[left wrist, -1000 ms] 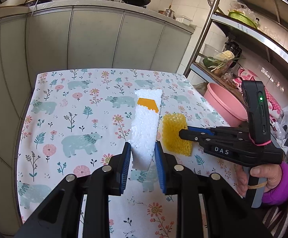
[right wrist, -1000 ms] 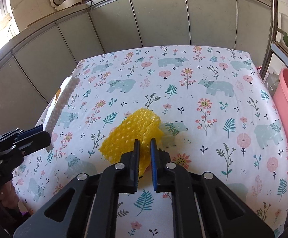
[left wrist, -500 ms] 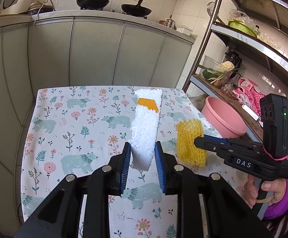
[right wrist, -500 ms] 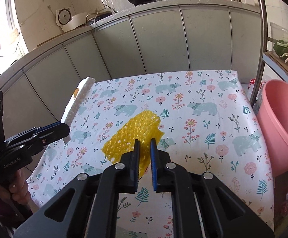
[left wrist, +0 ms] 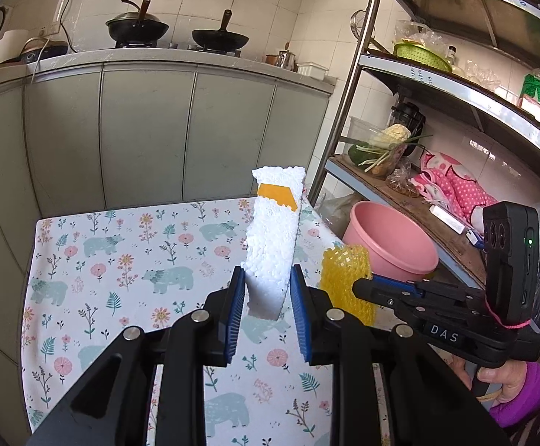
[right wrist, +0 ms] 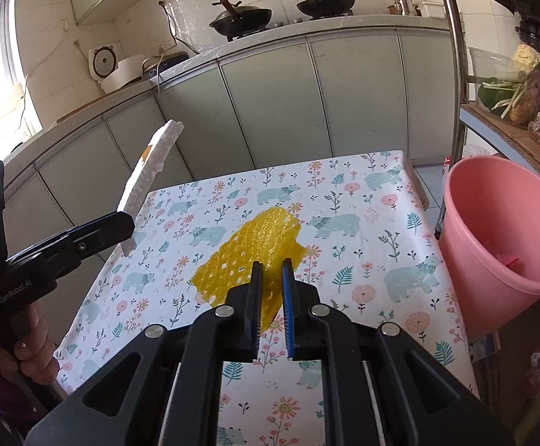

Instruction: Collect trash

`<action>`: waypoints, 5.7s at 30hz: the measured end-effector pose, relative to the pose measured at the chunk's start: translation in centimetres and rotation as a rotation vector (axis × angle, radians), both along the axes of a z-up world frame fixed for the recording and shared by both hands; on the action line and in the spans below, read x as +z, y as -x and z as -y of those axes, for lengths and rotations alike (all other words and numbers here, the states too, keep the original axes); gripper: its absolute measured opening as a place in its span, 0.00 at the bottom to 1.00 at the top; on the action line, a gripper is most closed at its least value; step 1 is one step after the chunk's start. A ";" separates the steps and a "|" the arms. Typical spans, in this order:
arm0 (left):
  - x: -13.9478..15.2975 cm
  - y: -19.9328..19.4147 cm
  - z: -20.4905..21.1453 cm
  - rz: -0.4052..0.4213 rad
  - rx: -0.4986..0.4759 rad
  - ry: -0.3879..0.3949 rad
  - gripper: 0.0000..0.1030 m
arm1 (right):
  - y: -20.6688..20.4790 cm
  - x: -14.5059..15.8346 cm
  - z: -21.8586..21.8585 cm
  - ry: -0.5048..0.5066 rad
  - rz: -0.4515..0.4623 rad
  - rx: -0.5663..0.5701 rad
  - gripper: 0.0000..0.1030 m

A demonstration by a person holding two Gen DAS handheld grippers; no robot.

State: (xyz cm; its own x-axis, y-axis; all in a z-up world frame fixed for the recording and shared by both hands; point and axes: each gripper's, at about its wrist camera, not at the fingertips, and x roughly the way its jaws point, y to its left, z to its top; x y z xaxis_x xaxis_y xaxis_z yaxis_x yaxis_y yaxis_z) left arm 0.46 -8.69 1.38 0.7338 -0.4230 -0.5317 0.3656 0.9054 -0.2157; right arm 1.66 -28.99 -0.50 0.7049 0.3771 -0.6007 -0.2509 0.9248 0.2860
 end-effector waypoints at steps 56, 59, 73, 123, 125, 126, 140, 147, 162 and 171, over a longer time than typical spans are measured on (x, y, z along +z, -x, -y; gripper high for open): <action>2.1 -7.7 20.9 0.067 -0.252 0.014 0.23 | -1.8 3.1 20.6 -0.014 0.176 -0.490 0.10; 1.7 -8.5 22.0 0.055 -0.257 0.013 0.23 | -2.3 2.8 21.2 -0.002 0.169 -0.504 0.10; -2.9 -12.3 28.3 -0.039 -0.299 -0.060 0.23 | -5.5 -2.7 23.5 0.036 0.026 -0.523 0.10; -2.3 -9.0 27.5 -0.032 -0.291 -0.057 0.27 | 0.1 -1.3 18.8 0.084 0.044 -0.524 0.50; -1.8 -8.3 27.0 -0.020 -0.290 -0.052 0.27 | 0.6 -1.0 18.5 0.081 0.051 -0.526 0.50; -1.5 -8.0 26.8 -0.014 -0.289 -0.051 0.27 | 1.0 -0.8 18.3 0.084 0.056 -0.527 0.50; 1.5 -3.4 24.1 0.078 -0.290 -0.025 0.27 | 4.4 1.9 14.9 0.156 0.138 -0.517 0.51; 2.5 -1.8 22.7 0.107 -0.290 -0.003 0.27 | 5.7 2.7 13.9 0.188 0.167 -0.527 0.51; 3.4 0.1 20.7 0.139 -0.290 0.020 0.27 | 6.9 3.8 12.3 0.226 0.186 -0.515 0.51; 3.7 0.6 19.9 0.147 -0.288 0.027 0.27 | 7.0 4.1 11.7 0.235 0.191 -0.507 0.51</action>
